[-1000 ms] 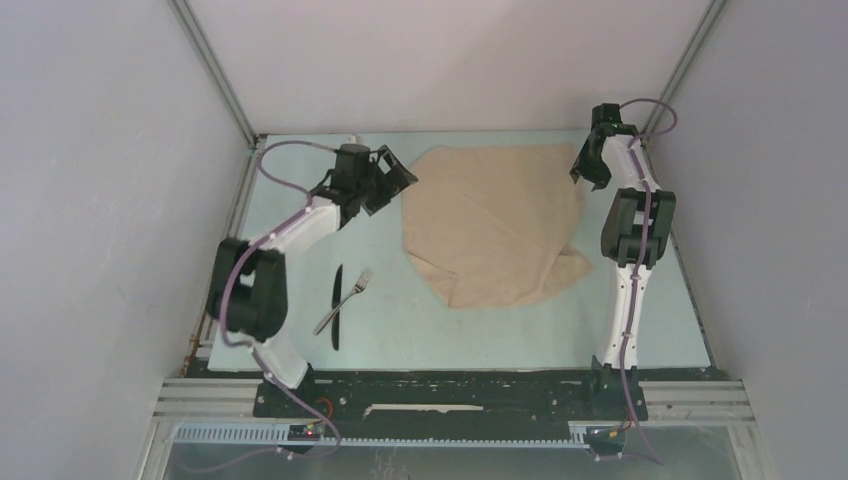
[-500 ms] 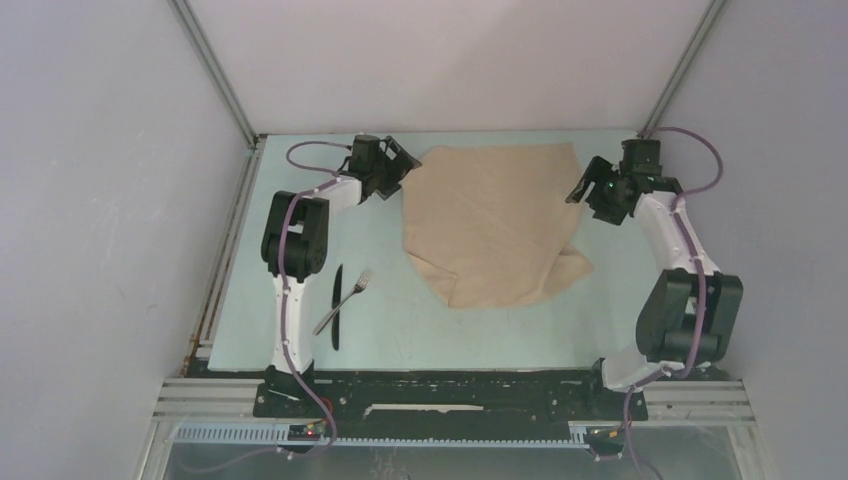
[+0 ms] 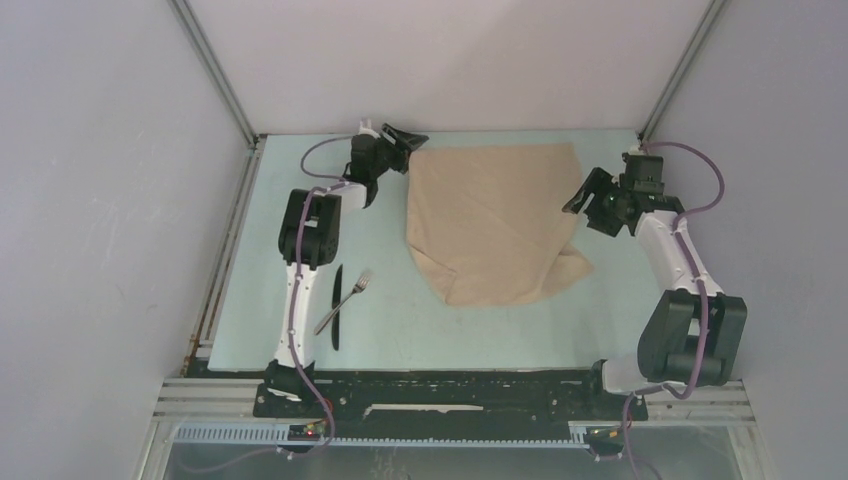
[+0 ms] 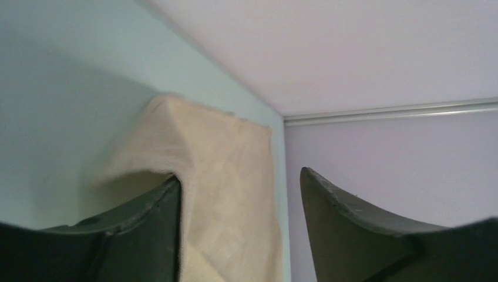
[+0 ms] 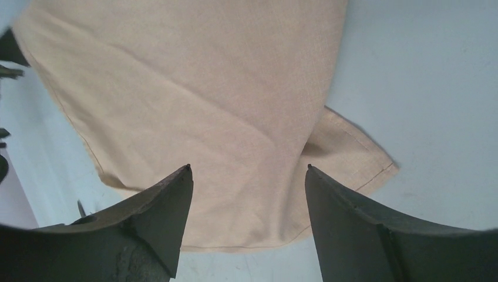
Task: Fold the napkin into a case and place the utensils inside
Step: Flatten out the crumpled napkin at the center of the board.
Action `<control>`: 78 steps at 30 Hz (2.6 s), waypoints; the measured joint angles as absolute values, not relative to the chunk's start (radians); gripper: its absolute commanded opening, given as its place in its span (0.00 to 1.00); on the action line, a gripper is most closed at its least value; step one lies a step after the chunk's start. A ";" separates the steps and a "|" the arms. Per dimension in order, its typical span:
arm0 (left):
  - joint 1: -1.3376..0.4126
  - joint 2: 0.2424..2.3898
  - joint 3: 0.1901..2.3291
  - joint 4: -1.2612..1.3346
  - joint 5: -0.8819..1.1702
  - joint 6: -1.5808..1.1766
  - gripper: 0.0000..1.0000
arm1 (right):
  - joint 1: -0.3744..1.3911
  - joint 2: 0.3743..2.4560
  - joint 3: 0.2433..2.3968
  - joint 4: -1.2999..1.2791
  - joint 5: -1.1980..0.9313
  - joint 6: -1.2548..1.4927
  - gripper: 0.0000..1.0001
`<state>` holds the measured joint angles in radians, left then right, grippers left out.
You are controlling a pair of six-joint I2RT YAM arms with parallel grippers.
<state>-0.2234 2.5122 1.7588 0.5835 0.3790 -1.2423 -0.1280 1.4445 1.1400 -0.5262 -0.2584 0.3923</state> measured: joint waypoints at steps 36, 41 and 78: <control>-0.742 1.626 1.190 -0.535 -0.263 -0.851 0.73 | -0.179 1.475 0.976 -0.769 0.050 0.556 0.71; -0.785 1.727 1.320 -0.612 -0.324 -0.775 0.77 | -0.075 1.627 1.034 -0.778 0.128 0.538 0.70; -0.883 1.963 1.481 -0.720 -0.401 -0.679 0.73 | -0.067 1.474 0.948 -0.664 0.142 0.493 0.75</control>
<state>-0.8829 1.9625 1.4807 -0.7197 -0.4011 -0.6792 -0.0673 1.4738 0.9482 -0.6640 0.1421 0.4927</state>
